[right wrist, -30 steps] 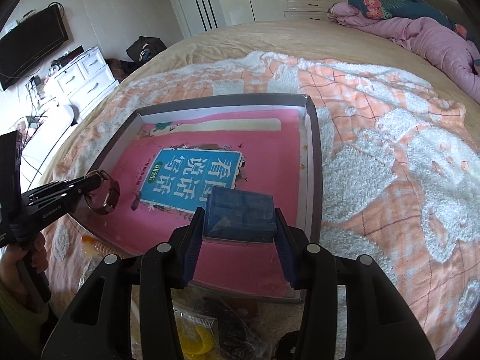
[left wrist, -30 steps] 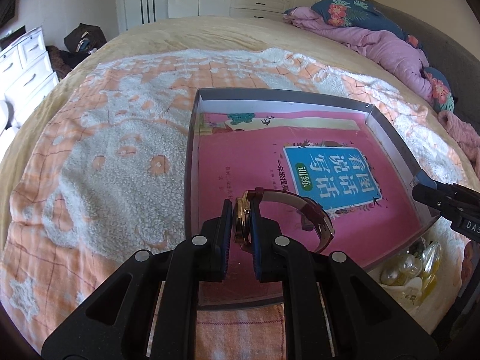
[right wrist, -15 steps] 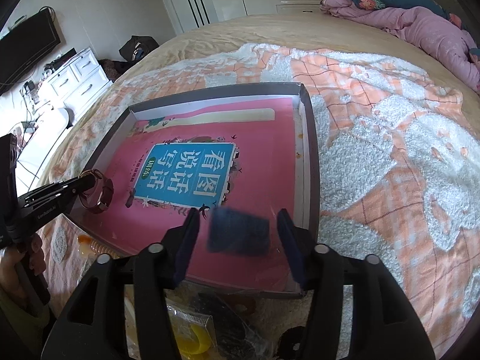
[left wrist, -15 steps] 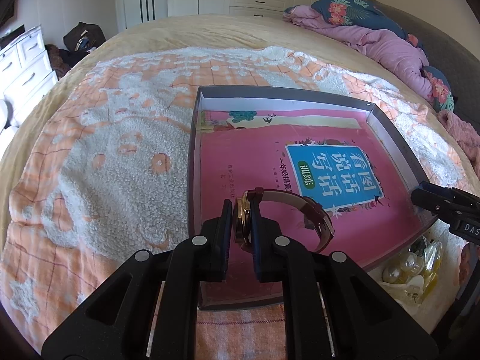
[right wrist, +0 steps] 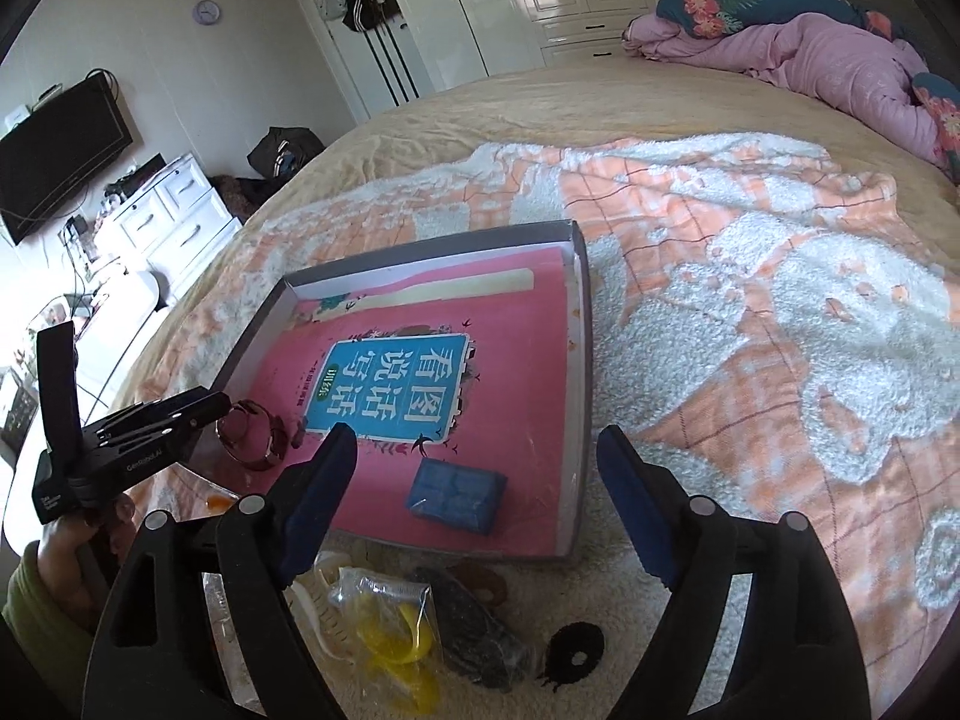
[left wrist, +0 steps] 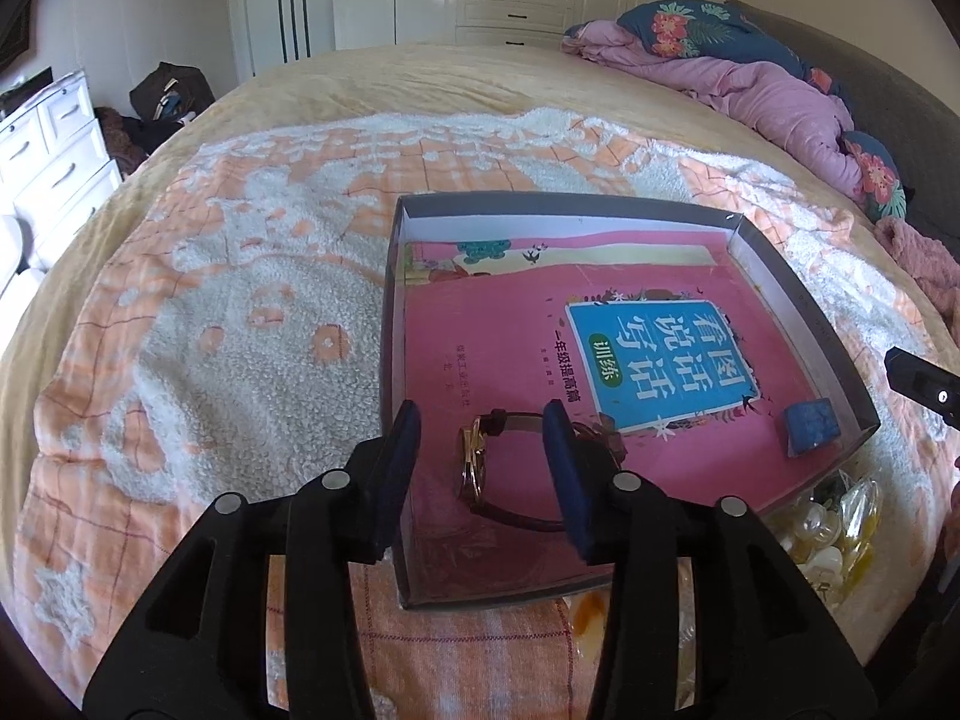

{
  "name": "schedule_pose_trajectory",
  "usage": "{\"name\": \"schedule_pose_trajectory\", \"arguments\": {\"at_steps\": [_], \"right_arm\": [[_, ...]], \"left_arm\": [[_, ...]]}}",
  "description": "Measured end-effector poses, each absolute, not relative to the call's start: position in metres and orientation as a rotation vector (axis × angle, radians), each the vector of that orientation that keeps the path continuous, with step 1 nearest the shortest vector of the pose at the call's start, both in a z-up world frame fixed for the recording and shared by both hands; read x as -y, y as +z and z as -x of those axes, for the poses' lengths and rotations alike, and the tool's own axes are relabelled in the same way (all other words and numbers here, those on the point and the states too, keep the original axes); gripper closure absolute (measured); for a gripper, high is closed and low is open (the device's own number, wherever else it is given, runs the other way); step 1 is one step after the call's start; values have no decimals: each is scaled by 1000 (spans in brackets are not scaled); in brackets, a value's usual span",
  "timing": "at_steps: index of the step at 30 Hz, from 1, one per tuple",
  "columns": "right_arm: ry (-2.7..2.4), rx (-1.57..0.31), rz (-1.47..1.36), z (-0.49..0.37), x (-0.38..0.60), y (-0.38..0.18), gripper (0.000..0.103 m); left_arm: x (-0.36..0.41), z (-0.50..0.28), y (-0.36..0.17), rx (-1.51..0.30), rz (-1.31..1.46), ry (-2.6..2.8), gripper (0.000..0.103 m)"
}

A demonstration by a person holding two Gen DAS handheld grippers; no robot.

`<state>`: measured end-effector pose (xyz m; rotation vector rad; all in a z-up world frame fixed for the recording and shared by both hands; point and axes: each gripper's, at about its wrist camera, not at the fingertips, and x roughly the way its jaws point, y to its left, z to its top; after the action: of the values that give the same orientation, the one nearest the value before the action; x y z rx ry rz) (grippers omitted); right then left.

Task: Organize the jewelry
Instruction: 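Withdraw both tools from the box back toward the remaining jewelry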

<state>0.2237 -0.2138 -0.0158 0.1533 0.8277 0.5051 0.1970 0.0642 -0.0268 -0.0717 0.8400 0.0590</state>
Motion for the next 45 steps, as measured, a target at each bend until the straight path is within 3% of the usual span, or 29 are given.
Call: {"name": "schedule_pose_trajectory", "arguments": {"at_steps": [2, 6, 8, 11, 21, 45], "right_arm": [[505, -818, -162, -220, 217, -12, 20], [508, -798, -160, -212, 220, -5, 17], [514, -785, -155, -206, 220, -1, 16], [524, -777, -150, -201, 219, 5, 15], [538, -728, -130, -178, 218, 27, 6], [598, -657, -85, -126, 220, 61, 5]], "left_arm": [[-66, -193, -21, -820, 77, 66, 52], [-69, -185, -9, -786, 92, 78, 33], [-70, -178, -4, -776, 106, 83, 18], [-72, -167, 3, -761, 139, 73, 11], [-73, -135, 35, -692, 157, 100, 9], [-48, -72, 62, -645, 142, 30, 9]]}}
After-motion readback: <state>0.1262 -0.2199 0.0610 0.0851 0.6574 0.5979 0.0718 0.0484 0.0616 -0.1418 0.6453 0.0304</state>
